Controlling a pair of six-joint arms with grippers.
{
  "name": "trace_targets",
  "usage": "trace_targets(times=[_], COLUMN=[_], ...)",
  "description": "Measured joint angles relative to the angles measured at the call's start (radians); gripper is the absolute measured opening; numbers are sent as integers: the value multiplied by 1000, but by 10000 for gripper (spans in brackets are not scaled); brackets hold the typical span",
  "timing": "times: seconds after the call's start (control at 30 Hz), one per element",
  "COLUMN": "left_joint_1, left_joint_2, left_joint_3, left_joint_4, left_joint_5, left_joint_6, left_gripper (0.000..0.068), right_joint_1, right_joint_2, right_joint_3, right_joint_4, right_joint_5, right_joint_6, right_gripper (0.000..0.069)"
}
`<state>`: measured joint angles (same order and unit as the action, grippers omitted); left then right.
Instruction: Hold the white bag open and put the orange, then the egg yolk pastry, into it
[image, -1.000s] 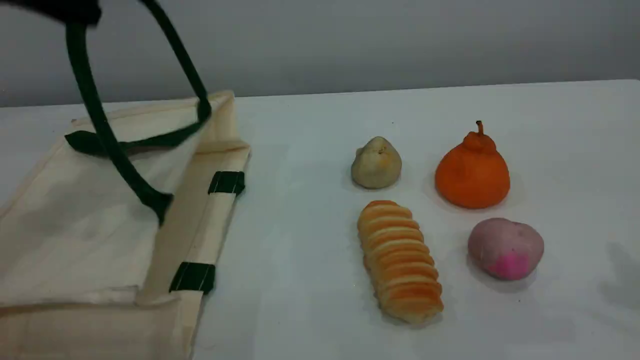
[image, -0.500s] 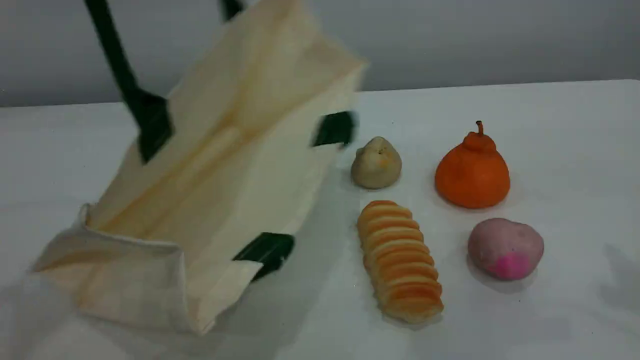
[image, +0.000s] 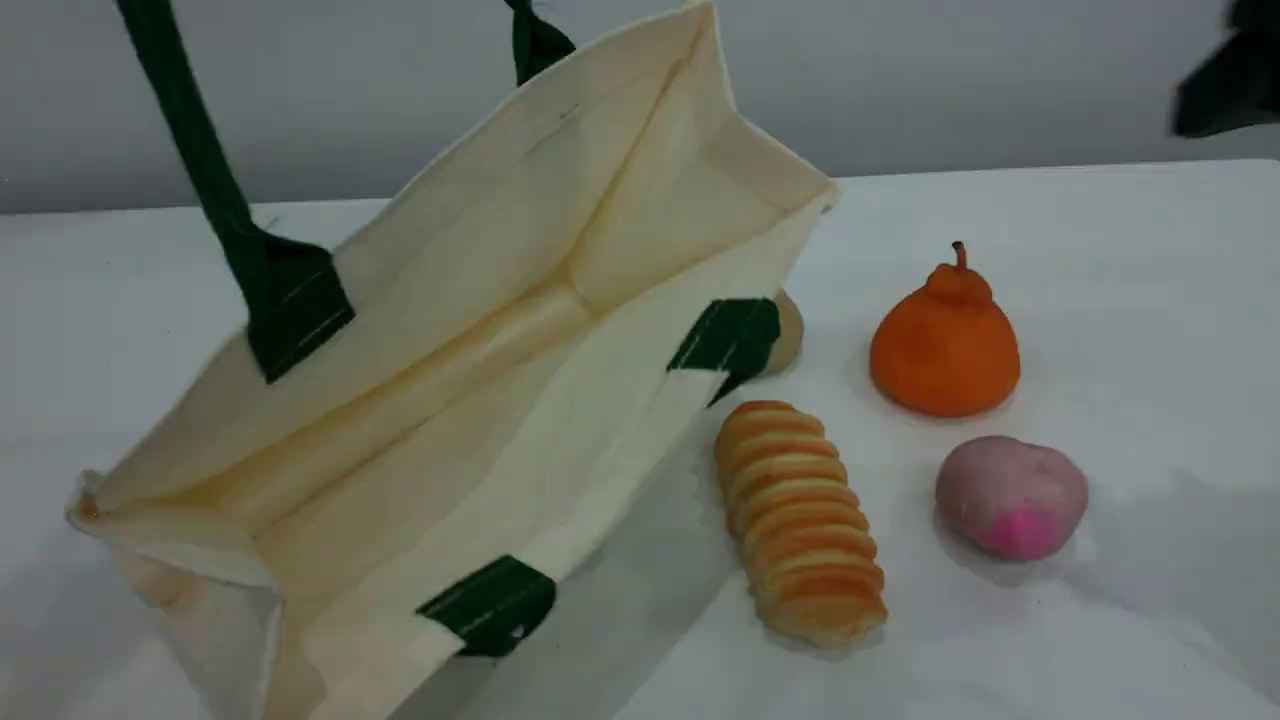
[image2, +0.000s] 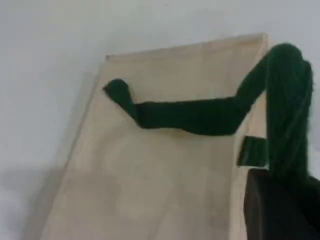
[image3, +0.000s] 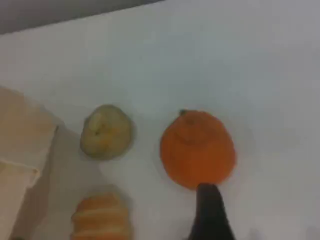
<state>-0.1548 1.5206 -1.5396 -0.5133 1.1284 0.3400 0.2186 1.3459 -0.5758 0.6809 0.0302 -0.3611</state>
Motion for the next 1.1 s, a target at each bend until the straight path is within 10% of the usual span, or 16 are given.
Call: trace_targets(times=[1.1], left_joint_1=[0], left_joint_2=[-38], left_joint_3=[0], left_joint_4=[-69], left_joint_5=[40], left_joint_6=[38], left_gripper=[92], right_joint_1=[22], right_joint_2=[581], right_joint_3=[-443], right_joint_4=[-3], right_joint_5=[104], right_joint_6=[-99], right_gripper=[440])
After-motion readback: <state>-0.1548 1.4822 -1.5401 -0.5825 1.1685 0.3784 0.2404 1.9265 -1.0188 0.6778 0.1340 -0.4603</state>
